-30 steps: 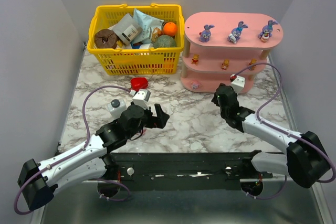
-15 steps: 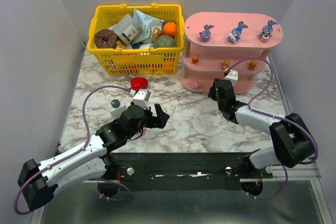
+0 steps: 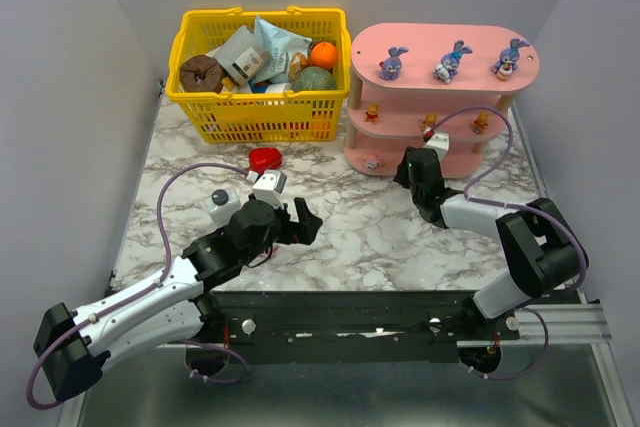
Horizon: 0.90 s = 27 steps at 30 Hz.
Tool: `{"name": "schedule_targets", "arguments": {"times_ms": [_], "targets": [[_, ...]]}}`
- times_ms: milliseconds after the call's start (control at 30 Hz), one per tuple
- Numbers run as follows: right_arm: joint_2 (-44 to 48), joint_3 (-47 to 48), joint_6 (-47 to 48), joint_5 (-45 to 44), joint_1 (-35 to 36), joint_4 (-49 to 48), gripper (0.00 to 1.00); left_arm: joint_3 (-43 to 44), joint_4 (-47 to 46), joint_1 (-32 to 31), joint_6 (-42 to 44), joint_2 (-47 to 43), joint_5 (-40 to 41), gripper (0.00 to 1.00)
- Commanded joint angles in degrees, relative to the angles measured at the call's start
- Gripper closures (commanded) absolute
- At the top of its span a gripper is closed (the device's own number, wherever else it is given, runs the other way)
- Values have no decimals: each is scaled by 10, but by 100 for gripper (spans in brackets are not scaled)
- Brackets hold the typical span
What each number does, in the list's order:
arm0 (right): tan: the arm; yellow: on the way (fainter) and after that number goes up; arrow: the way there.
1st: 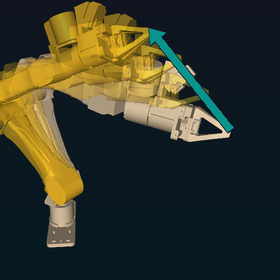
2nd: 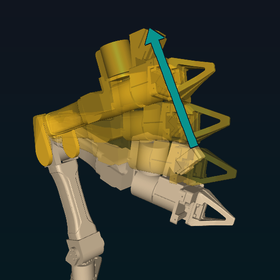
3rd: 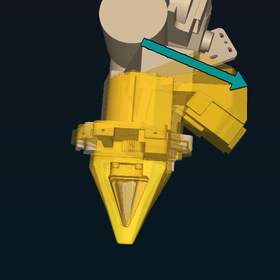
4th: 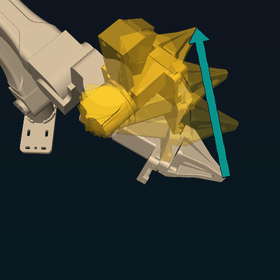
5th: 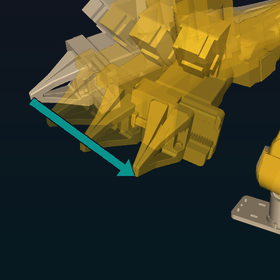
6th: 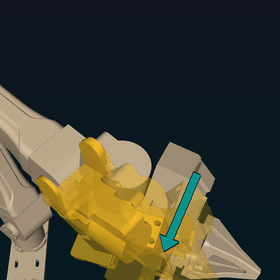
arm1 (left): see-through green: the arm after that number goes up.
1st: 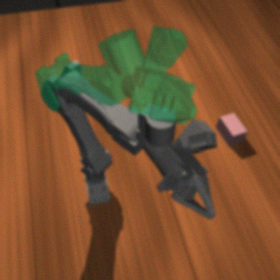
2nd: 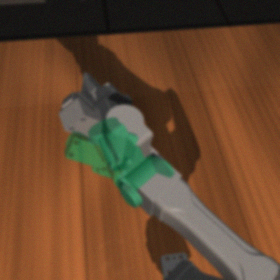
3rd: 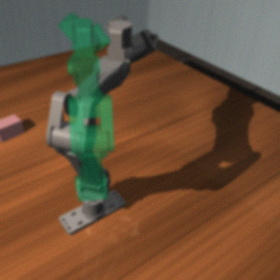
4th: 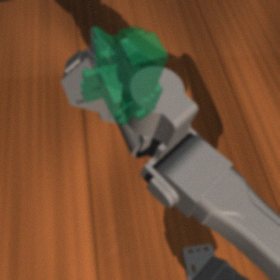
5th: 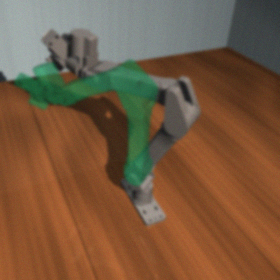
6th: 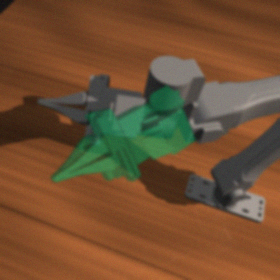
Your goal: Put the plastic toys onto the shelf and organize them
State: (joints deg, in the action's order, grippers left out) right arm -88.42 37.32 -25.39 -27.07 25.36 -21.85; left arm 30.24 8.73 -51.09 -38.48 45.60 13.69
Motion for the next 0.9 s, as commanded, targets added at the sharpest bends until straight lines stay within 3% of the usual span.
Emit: {"name": "schedule_targets", "arguments": {"times_ms": [0, 567, 867], "targets": [[-21, 29, 10, -1, -5, -14, 80, -2, 0, -1, 0, -3, 19, 1], [-47, 63, -13, -62, -4, 20, 76, -1, 3, 0, 1, -5, 20, 1], [-47, 67, -19, -68, -4, 26, 57, 1, 5, 0, 2, -8, 19, 1]]}}
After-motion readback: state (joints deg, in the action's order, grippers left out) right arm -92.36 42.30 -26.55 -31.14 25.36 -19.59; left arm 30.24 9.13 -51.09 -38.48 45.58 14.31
